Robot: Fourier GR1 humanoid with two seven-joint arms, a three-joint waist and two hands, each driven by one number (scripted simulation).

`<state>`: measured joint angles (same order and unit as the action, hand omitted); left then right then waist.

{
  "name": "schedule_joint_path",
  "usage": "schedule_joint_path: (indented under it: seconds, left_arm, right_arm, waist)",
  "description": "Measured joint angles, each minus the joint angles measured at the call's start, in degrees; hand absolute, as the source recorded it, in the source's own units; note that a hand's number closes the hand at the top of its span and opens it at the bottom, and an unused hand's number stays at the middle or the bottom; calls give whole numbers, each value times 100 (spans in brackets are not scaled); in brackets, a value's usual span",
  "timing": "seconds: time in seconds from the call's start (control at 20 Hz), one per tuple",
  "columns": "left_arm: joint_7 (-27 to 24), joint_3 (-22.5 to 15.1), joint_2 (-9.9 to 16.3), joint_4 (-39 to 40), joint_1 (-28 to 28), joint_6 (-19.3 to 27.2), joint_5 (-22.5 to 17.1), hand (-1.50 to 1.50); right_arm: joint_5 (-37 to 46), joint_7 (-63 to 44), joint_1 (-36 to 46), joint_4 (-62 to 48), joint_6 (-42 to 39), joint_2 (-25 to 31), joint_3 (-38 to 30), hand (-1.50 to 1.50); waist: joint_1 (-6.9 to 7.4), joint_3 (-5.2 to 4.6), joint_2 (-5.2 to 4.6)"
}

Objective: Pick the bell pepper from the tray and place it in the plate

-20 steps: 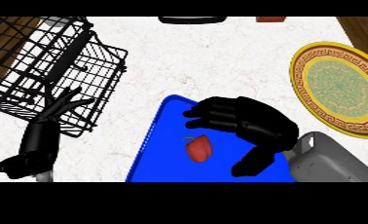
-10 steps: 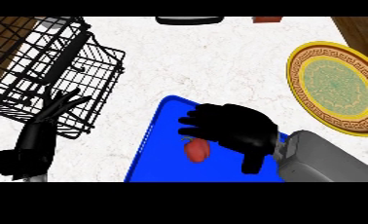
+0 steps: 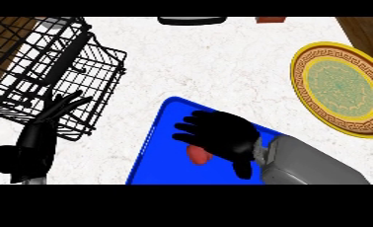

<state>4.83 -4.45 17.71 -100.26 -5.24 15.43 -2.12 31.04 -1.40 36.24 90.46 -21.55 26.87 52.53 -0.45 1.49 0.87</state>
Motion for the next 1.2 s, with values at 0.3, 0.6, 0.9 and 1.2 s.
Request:
schedule_joint_path:
  seconds: [0.3, 0.6, 0.9, 1.2]
  left_arm:
    - [257, -9, -4, -73, 15, -6, 58, 0]
    - [393, 13, -35, -114, 18, -30, 73, 0]
    - [490, 25, -62, -137, 21, -44, 140, 0]
    - [587, 25, -94, -161, 41, -60, 212, 0]
  right_arm:
    - [142, -104, 29, -286, -107, -263, 94, -150]
    - [324, -124, 41, -578, -116, -547, 207, -150]
    - [476, -101, -5, -884, -54, -758, 244, -150]
    - [660, 78, 51, -1200, 2, -870, 263, 150]
  waist:
    - [13, -2, -4]
    - [16, -4, -2]
    - [17, 0, -2]
    - [36, -7, -5]
